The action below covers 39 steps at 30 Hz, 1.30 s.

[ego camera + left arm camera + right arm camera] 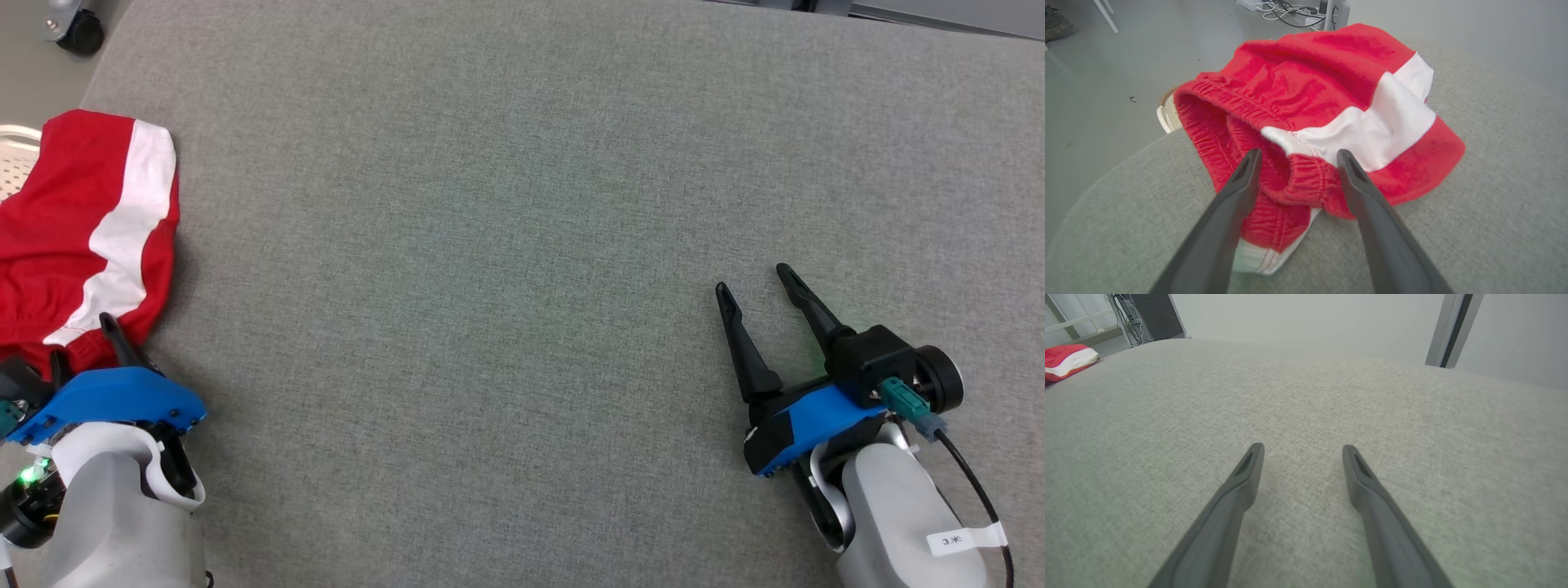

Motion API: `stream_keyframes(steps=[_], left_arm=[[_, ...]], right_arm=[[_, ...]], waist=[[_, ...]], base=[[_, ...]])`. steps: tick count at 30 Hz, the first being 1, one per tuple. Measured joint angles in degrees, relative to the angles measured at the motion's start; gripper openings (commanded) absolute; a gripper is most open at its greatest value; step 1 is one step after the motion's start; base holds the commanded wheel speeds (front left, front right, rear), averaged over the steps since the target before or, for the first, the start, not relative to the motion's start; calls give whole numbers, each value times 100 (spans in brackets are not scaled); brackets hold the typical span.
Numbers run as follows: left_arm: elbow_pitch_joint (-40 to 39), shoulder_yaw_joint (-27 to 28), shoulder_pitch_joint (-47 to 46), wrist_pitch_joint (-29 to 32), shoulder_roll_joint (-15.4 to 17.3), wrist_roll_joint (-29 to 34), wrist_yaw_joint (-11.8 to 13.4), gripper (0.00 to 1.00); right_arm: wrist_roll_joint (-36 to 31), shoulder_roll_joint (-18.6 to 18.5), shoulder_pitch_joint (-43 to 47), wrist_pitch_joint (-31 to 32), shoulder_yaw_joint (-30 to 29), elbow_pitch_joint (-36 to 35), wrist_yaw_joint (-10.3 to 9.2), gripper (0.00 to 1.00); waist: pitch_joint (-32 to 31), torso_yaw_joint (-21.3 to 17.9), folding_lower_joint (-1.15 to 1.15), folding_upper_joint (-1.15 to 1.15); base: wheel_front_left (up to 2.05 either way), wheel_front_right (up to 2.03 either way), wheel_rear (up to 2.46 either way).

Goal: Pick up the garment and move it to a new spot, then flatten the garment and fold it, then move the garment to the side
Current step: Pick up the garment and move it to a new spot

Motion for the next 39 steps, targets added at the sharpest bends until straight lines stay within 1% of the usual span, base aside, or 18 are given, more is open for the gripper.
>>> stream_keyframes(steps=[1, 2, 6, 10, 13, 18, 23, 28, 32, 35, 39], left_arm=[[38, 35, -23, 0, -5, -8, -4, 33], [70, 44, -36, 0, 1, 0, -25, 0], [-94, 64, -39, 0, 69, 119, -126, 0], [-511, -11, -39, 1, 115, 359, -245, 0], [-882, -176, -42, 0, 179, 606, -377, 0], [-1614, -571, -136, 0, 244, 1005, -591, 0], [-2176, -1143, -332, 0, 115, 1332, -726, 0], [-2428, -1809, -500, 0, -80, 1447, -876, 0], [-2496, -2588, -658, 0, -264, 1330, -961, 0], [-2595, -3312, -699, 0, -319, 1010, -978, 0], [-2959, -4574, -632, 1, -321, 77, -988, 0]], right_arm=[[0, -1, -3, 0, -8, 0, 0, 100], [0, -1, -5, 0, -15, 2, 0, 100], [11, 7, -3, 0, -53, 21, -1, 100], [36, 63, 14, 5, -99, 88, -1, 100], [79, 145, 56, 8, -116, 124, -1, 100], [197, 241, 144, 8, -126, 189, -1, 100], [426, 274, 184, 8, -71, 241, -2, 100], [736, 280, 278, 9, 33, 281, -2, 100], [840, 283, 355, 9, 41, 310, -2, 100], [867, 282, 403, 8, -23, 343, -2, 100], [893, 286, 506, 9, -119, 377, -2, 100]], waist=[[2, -15, 0, 0], [3, -32, 0, 0], [-44, -101, 0, 0], [-163, -170, 0, 1], [-306, -245, 0, 0], [-580, -481, 0, 0], [-780, -914, 0, 0], [-918, -1489, -1, 0], [-1021, -1967, 0, 0], [-1125, -2259, 0, 0], [-1279, -2500, 0, -1]], base=[[0, 0, 0], [0, 0, 0], [0, 0, 0], [0, 0, 0], [0, 0, 0], [0, 0, 0], [0, 0, 0], [0, 0, 0], [0, 0, 0], [0, 0, 0], [0, 0, 0]])
